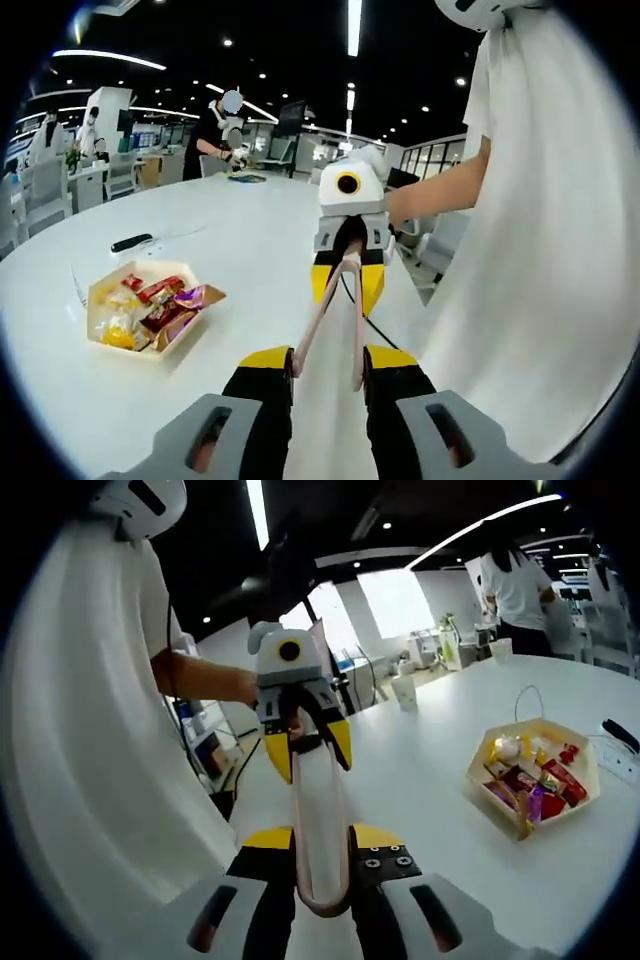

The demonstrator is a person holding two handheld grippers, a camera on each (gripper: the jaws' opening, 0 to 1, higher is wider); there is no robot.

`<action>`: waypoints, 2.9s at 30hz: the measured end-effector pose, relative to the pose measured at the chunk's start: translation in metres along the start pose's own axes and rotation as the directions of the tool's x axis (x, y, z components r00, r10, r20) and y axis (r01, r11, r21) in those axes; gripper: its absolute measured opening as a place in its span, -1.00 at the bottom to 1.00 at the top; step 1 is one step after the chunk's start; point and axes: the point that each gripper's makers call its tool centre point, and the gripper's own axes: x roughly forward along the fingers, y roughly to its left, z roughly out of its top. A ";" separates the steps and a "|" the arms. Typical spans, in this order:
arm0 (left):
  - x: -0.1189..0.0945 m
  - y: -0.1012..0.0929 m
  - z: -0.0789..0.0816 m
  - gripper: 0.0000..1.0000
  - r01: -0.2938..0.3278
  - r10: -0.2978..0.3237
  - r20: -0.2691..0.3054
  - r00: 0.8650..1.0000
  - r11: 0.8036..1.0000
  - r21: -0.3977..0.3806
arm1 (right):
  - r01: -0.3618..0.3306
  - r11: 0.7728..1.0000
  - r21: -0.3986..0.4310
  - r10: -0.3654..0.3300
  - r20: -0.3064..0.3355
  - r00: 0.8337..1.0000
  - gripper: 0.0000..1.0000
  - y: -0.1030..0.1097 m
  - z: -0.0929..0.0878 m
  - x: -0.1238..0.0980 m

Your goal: Place the target food into the container with the food tongs after gripping and lifting it, then release it inside without dropping or visibly crushing the food.

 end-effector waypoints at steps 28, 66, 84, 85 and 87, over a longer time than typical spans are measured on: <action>0.027 0.056 -0.059 -0.49 -0.118 0.144 -0.205 0.968 0.984 0.136 | 0.147 0.982 -0.123 -0.164 -0.140 0.977 -0.55 -0.070 -0.045 0.017; 0.051 0.127 -0.080 -0.33 -0.206 0.244 -0.237 0.940 0.963 0.175 | 0.276 0.931 -0.237 -0.308 -0.110 0.945 -0.47 -0.150 -0.061 0.023; 0.045 0.137 -0.079 0.08 -0.291 0.314 -0.239 0.919 0.948 0.125 | 0.348 0.925 -0.154 -0.369 -0.139 0.919 -0.20 -0.147 -0.064 0.007; 0.044 0.137 -0.080 0.11 -0.303 0.322 -0.245 0.914 0.946 0.113 | 0.364 0.919 -0.149 -0.383 -0.129 0.914 -0.20 -0.147 -0.062 0.000; 0.042 0.138 -0.079 0.18 -0.327 0.347 -0.250 0.904 0.937 0.119 | 0.390 0.912 -0.128 -0.404 -0.121 0.907 -0.21 -0.145 -0.056 -0.008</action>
